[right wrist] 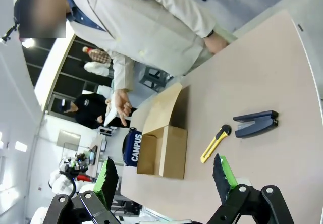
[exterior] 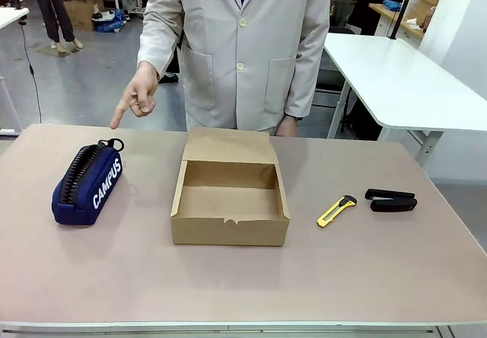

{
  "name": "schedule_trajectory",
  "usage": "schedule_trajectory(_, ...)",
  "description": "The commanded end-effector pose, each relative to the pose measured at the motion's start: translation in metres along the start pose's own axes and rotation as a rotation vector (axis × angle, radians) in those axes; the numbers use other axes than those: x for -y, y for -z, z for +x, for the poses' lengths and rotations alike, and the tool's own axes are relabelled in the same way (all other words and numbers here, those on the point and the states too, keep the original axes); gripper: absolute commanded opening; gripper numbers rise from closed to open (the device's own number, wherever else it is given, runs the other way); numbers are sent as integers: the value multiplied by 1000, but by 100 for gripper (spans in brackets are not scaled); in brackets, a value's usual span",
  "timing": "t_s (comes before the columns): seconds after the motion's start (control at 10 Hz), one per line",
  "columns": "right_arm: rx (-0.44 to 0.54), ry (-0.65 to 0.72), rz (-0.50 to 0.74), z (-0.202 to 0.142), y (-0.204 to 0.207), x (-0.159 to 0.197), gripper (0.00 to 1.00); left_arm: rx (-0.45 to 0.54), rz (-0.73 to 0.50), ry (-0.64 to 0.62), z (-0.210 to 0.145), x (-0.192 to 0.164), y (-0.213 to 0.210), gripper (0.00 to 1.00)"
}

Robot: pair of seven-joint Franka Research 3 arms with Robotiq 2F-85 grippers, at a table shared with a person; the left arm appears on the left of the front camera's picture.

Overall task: Pack the item into the box.
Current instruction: Pick up the item indicated by the person and place it inside the Mailer Box.

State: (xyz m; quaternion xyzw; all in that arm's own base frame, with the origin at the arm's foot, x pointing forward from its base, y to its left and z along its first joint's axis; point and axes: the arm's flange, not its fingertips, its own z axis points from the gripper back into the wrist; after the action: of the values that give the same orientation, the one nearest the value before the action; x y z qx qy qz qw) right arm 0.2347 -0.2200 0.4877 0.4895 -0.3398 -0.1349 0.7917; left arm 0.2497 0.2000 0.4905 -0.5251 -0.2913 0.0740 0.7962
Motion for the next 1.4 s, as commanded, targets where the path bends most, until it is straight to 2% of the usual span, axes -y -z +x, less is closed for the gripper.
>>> schedule_trajectory(0.0,6,-25,14,4,2,-2,100,6,-18,24,3,2,0,100)
schedule_trajectory(0.3,6,-25,14,4,2,-2,100,0,1,-1,0,1,1,100)
schedule_trajectory(0.4,6,-25,14,4,2,-2,100,-24,157,39,11,13,9,100)
schedule_trajectory(0.5,6,-25,14,4,2,-2,100,-51,354,89,19,28,35,100)
schedule_trajectory(0.6,6,-25,14,4,2,-2,100,-121,523,216,20,45,72,100)
schedule_trajectory(0.7,6,-25,14,4,2,-2,100,-196,625,303,20,60,112,100)
schedule_trajectory(0.8,6,-25,14,4,2,-2,100,-230,703,366,15,70,144,100)
schedule_trajectory(0.9,6,-25,14,4,2,-2,100,-213,830,437,11,73,169,100)
schedule_trajectory(1.0,6,-25,14,4,2,-2,100,-262,897,497,5,75,186,100)
schedule_trajectory(1.1,6,-25,14,4,2,-2,100,-202,832,486,4,85,195,100)
schedule_trajectory(1.3,6,-25,14,4,2,-2,100,-226,792,481,14,90,186,100)
